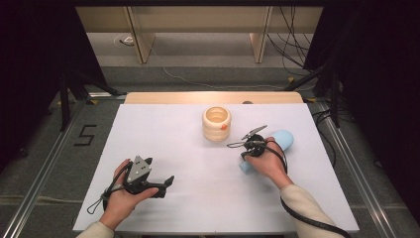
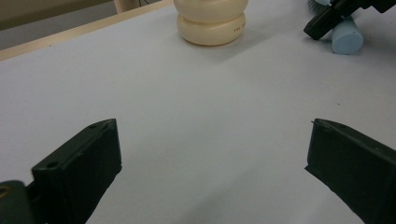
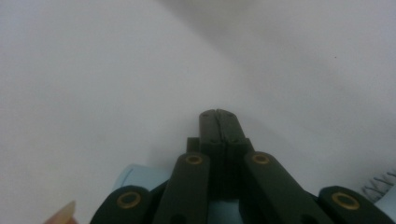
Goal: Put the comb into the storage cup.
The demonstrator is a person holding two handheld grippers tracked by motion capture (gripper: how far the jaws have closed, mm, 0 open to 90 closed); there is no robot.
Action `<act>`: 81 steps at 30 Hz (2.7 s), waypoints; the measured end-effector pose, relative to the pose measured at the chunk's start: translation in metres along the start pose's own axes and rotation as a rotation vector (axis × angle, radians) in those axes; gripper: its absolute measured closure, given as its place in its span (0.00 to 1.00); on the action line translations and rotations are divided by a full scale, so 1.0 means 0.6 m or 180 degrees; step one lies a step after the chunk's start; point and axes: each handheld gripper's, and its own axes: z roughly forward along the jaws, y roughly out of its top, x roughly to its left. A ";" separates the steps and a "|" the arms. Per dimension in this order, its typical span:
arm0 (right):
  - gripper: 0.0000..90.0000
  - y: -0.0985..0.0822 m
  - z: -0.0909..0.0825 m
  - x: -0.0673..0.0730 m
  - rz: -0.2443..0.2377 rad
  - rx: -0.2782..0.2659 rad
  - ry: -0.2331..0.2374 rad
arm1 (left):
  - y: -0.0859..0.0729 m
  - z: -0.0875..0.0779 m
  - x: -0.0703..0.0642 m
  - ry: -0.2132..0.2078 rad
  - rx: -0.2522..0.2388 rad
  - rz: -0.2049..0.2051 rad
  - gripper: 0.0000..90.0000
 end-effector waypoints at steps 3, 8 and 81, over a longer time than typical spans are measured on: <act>1.00 -0.001 -0.002 0.000 -0.0005 0.0043 0.0003 | 0.000 0.000 0.000 0.0000 0.0001 -0.0001 0.03; 1.00 -0.003 -0.007 -0.001 0.0014 0.0119 0.0019 | 0.000 -0.001 0.001 0.0008 0.0000 0.0004 0.03; 0.92 -0.127 -0.104 -0.063 0.0565 -0.0027 0.0048 | -0.001 -0.003 0.003 0.0026 0.0013 0.0010 0.04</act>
